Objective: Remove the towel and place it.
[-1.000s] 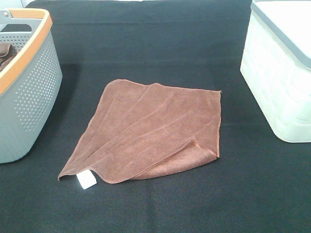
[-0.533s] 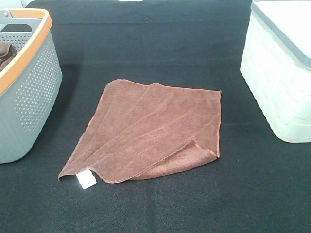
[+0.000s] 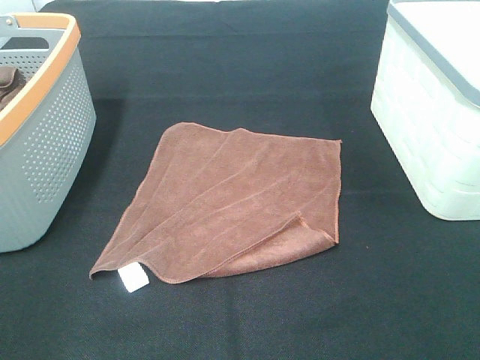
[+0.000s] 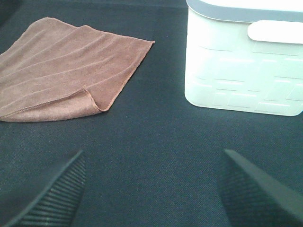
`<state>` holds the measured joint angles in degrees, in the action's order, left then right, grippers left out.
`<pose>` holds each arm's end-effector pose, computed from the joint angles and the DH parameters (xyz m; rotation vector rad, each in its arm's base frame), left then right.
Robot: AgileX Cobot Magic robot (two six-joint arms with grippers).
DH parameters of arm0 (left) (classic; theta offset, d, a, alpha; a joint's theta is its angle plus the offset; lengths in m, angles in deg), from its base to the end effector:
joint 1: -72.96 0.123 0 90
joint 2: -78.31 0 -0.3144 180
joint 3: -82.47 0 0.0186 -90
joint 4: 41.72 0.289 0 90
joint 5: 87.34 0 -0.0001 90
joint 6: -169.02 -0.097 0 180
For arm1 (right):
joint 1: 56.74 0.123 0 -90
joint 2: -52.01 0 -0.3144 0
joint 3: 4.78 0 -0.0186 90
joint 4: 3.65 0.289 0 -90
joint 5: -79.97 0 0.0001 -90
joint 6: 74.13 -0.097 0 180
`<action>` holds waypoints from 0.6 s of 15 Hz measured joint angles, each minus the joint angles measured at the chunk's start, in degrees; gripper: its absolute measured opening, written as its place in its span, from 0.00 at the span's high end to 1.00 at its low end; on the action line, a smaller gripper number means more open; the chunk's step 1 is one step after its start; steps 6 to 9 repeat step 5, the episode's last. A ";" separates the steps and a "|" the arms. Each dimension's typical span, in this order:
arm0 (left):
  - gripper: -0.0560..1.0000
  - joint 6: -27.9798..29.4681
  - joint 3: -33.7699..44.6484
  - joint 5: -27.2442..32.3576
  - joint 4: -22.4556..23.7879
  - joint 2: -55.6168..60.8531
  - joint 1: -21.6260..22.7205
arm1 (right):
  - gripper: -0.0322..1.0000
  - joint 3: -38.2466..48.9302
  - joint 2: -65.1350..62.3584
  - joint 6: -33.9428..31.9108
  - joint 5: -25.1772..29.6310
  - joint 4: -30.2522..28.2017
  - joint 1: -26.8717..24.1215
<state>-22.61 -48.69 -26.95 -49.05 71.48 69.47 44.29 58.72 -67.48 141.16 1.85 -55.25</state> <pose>0.0020 -0.0109 0.2966 0.2719 2.0013 -0.0625 0.0022 0.0082 0.2939 -0.1501 2.0327 0.0583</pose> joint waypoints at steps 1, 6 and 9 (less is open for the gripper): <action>0.20 0.00 0.00 0.00 0.00 0.00 0.00 | 0.26 0.00 -0.06 0.00 0.00 0.00 0.00; 0.20 0.00 0.00 0.00 0.00 0.00 0.00 | 0.26 0.00 -0.06 0.00 0.00 0.00 0.00; 0.20 0.00 0.00 0.00 0.00 0.00 0.00 | 0.26 0.00 -0.06 0.00 0.00 0.00 0.00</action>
